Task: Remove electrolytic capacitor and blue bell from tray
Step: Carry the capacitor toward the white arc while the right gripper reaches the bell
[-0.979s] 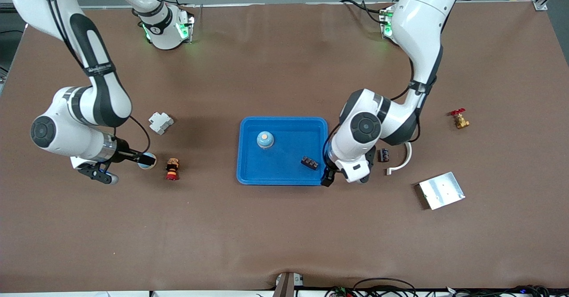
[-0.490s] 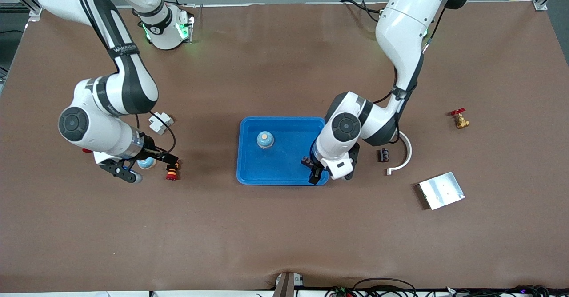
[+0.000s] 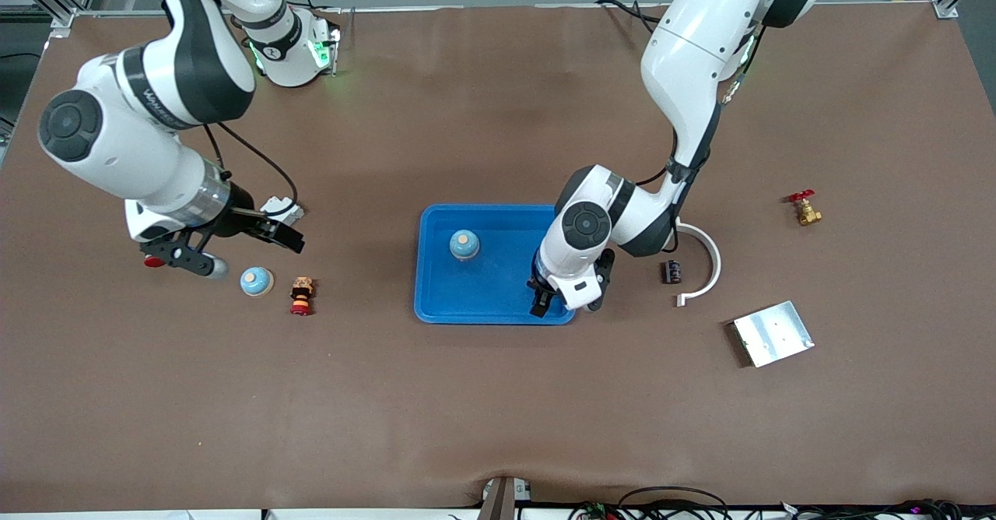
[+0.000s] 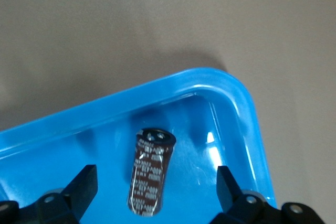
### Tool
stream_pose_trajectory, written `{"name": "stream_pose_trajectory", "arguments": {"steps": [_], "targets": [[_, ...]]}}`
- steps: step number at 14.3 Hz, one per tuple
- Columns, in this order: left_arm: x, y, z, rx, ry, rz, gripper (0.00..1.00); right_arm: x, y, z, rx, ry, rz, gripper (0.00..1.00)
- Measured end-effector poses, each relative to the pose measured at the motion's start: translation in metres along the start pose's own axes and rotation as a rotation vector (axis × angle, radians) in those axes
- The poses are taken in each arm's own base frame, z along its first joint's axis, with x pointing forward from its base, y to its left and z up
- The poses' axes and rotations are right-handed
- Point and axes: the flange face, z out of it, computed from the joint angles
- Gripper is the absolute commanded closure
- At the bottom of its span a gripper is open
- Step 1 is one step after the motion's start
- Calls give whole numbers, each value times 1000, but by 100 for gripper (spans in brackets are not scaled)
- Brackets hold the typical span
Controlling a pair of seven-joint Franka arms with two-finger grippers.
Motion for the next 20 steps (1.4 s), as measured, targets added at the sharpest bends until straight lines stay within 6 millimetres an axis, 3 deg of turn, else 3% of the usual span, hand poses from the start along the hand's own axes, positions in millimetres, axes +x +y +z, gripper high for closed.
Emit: {"name": "stream_pose_trajectory", "arguments": {"steps": [5, 8, 10, 13, 16, 20], "targets": [[2, 0, 9, -4, 1, -2, 0, -70, -84, 38, -49, 5, 40, 0], [1, 1, 7, -10, -1, -2, 68, -109, -118, 42, -46, 11, 77, 0], [1, 2, 6, -13, -1, -2, 98, -135, -137, 45, -46, 15, 85, 0], [0, 4, 3, -19, -3, -1, 100, -164, -160, 57, -52, 41, 105, 0], [0, 7, -1, -28, -5, -1, 100, -180, -174, 85, -80, 67, 123, 0], [2, 18, -29, -74, 0, 4, 100, -198, -188, 130, -111, 70, 144, 0]]}}
